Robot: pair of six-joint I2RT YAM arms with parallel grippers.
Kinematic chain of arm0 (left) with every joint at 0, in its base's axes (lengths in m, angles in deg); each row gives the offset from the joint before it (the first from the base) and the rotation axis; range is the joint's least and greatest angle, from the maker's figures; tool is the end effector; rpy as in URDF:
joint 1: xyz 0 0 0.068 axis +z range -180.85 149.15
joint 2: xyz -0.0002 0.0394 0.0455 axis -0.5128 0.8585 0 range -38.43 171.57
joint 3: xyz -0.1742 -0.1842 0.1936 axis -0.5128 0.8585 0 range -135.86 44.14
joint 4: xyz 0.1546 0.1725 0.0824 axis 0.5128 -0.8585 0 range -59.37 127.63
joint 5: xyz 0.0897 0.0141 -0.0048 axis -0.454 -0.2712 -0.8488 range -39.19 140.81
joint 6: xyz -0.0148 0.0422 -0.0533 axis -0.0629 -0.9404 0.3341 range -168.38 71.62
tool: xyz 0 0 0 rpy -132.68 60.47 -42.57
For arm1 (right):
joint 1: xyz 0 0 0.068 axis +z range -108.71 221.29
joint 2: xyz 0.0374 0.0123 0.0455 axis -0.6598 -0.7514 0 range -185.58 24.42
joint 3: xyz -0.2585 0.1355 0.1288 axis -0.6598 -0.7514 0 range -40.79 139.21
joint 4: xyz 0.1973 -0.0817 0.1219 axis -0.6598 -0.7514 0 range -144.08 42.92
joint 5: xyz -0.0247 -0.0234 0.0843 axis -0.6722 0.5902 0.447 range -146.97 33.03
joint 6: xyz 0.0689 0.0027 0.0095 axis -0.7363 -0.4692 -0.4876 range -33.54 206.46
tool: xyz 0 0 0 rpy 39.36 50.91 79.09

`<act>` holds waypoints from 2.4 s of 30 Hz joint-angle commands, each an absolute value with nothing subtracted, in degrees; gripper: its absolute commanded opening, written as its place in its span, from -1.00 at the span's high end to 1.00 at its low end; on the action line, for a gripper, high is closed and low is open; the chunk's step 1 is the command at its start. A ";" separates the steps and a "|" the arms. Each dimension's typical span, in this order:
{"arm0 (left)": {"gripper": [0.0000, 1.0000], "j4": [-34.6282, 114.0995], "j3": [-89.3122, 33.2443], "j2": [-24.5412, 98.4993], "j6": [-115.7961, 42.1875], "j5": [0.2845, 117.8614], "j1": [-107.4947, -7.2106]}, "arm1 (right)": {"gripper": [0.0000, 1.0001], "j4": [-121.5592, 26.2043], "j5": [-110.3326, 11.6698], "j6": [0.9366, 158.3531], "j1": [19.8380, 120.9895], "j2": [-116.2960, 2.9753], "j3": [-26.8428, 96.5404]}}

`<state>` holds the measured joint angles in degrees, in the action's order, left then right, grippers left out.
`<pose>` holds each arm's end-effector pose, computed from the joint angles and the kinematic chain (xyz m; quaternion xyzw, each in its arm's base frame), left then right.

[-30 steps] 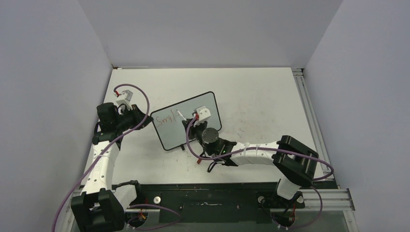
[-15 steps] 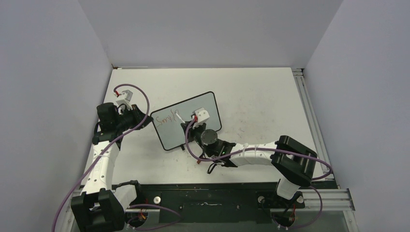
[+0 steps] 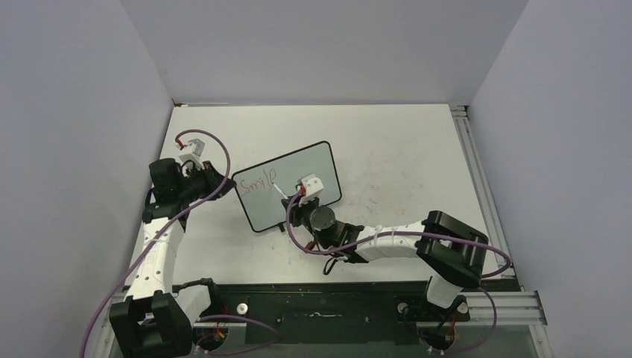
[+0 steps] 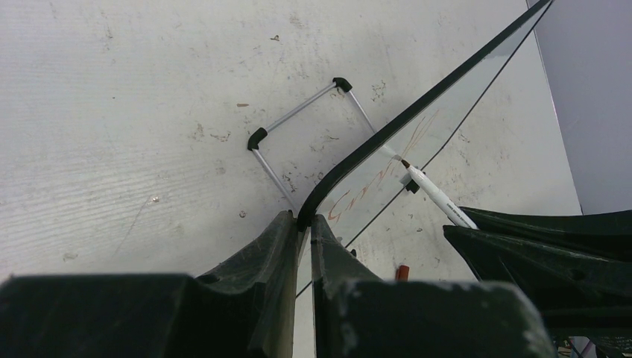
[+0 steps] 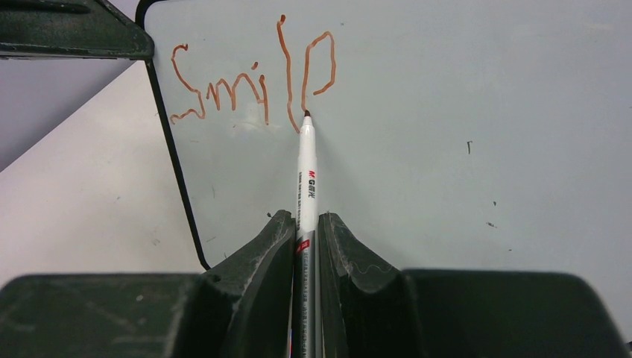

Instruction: Write a sentence on the whiteboard

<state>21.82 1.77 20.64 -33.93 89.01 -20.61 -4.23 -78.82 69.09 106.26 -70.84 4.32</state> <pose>0.1988 0.0004 0.3088 -0.0235 0.8430 -0.3034 0.4436 0.1740 0.3232 0.2708 -0.1829 0.7250 0.3199 0.5819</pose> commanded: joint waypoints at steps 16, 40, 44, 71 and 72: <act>0.84 21.98 0.64 20.68 -33.97 90.10 -20.66 | 0.89 -4.97 -83.53 69.71 106.24 -68.46 3.86; 0.84 21.55 0.84 20.77 -34.32 89.28 -21.04 | 0.89 -10.28 -73.95 71.87 106.05 -57.14 2.43; 0.84 21.19 0.85 20.63 -34.41 89.15 -21.29 | 0.89 -10.00 -72.94 70.90 104.52 -56.73 1.05; 0.84 20.93 0.80 20.64 -34.59 88.52 -21.46 | 0.89 -8.40 -72.90 68.50 101.38 -62.23 1.94; 0.84 20.93 0.85 20.64 -34.59 88.52 -21.53 | 0.89 -8.41 -72.61 68.37 101.32 -62.71 2.16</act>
<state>21.80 1.77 20.64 -34.03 88.77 -20.81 -10.88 -73.09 69.27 101.73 -61.03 0.43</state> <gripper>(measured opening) 0.084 0.158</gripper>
